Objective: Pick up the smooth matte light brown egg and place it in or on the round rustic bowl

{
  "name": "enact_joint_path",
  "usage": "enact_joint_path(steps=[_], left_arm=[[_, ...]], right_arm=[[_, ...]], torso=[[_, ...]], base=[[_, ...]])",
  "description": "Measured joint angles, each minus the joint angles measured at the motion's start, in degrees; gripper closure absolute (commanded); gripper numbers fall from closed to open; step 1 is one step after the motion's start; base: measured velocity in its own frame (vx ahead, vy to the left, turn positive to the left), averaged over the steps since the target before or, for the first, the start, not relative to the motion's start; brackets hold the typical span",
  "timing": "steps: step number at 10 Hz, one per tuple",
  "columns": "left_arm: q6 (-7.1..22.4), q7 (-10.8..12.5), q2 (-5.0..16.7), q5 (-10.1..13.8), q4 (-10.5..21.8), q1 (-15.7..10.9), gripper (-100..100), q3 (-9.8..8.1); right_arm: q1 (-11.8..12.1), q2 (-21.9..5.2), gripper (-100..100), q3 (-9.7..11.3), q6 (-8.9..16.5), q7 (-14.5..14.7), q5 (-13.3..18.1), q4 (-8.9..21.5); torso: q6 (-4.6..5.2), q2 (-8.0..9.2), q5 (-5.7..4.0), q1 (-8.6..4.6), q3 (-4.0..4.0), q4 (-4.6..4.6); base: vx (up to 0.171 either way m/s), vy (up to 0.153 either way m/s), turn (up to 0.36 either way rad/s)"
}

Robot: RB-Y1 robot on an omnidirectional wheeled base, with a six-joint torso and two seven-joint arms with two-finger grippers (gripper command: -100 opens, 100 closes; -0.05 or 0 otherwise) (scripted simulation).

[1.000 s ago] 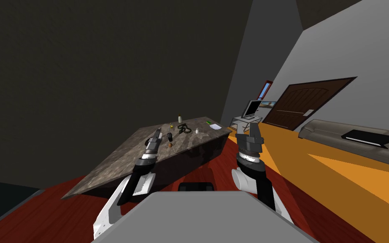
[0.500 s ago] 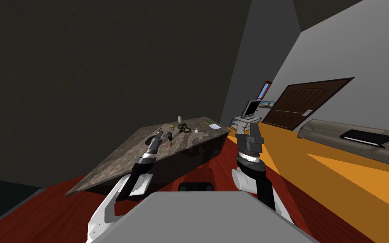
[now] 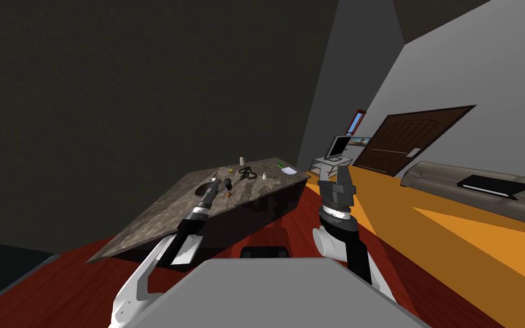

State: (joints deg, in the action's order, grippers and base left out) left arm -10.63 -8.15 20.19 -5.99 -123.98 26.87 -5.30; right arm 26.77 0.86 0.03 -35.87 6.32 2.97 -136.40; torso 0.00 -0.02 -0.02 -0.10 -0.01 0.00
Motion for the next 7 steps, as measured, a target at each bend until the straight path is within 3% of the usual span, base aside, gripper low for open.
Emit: enact_joint_path(steps=[7], left_arm=[[6.85, -0.78, 4.97, -0.58, 3.84, 1.03, -100, -1.10]], right_arm=[[0.00, 0.00, 0, 0.00, 0.00, 0.00, 0.00, 0.00]], torso=[[0.00, -0.08, 0.00, -0.02, -0.04, -0.02]], base=[[0.018, -0.030, -0.006]])
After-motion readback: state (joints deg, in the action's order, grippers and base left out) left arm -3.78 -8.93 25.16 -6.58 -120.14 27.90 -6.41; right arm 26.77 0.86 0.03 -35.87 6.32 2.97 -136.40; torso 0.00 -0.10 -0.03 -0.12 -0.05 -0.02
